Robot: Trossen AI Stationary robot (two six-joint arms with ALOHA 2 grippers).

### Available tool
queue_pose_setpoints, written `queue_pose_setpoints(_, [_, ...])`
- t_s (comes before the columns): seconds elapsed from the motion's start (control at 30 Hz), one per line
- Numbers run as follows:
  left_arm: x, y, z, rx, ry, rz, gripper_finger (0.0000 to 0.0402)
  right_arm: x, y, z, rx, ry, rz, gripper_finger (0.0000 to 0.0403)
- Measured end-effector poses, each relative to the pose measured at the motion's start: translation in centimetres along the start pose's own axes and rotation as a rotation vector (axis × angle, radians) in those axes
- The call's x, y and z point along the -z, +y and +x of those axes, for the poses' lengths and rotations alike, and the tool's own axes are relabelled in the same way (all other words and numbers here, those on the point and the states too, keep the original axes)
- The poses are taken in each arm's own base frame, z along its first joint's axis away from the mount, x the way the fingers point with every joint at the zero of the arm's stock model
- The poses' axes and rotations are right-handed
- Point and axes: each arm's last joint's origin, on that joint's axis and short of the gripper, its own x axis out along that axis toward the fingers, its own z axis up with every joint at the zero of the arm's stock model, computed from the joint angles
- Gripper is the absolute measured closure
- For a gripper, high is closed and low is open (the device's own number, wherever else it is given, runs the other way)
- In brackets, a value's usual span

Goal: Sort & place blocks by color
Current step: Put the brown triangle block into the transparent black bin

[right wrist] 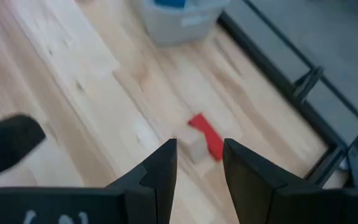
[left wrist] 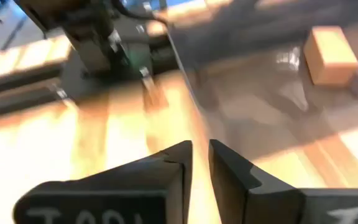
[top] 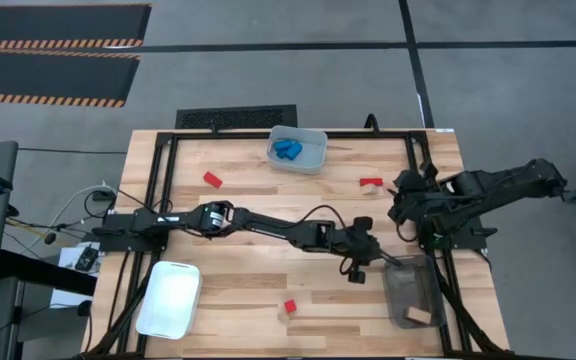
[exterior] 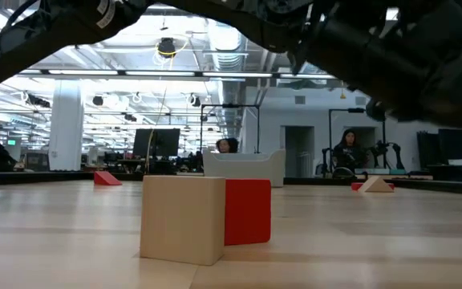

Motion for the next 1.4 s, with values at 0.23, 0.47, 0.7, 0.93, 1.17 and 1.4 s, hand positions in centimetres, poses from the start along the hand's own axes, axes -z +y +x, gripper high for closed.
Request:
queue_pose_setpoints(0.23, [0.5,0.3,-4.6,-0.066,-0.031,-0.033,0.0391,1.2,0.2,1.2,0.010,0.059,0.005,0.0249])
queue_pose_setpoints(0.47, [4.5,0.9,-12.4,-0.234,-0.243,-0.048,0.0401,0.8,0.4,1.3,-0.009,0.036,0.008,0.0249])
queue_pose_setpoints(0.7, [5.5,3.8,-17.5,-0.348,-0.337,-0.120,0.0378,-0.8,1.1,3.1,-0.047,0.059,-0.046,0.0249])
queue_pose_setpoints(0.93, [7.9,4.0,-18.6,-0.274,-0.048,-0.139,0.0302,-1.9,1.7,7.3,-0.033,0.215,-0.237,0.0249])
queue_pose_setpoints(1.17, [10.0,2.0,-18.3,-0.223,0.126,-0.124,0.0222,-2.0,1.6,12.5,-0.040,0.407,-0.429,0.0246])
queue_pose_setpoints(1.4, [12.3,0.7,-19.0,-0.234,-0.012,-0.124,0.0168,-1.5,0.2,16.4,-0.162,0.554,-0.452,0.0187])
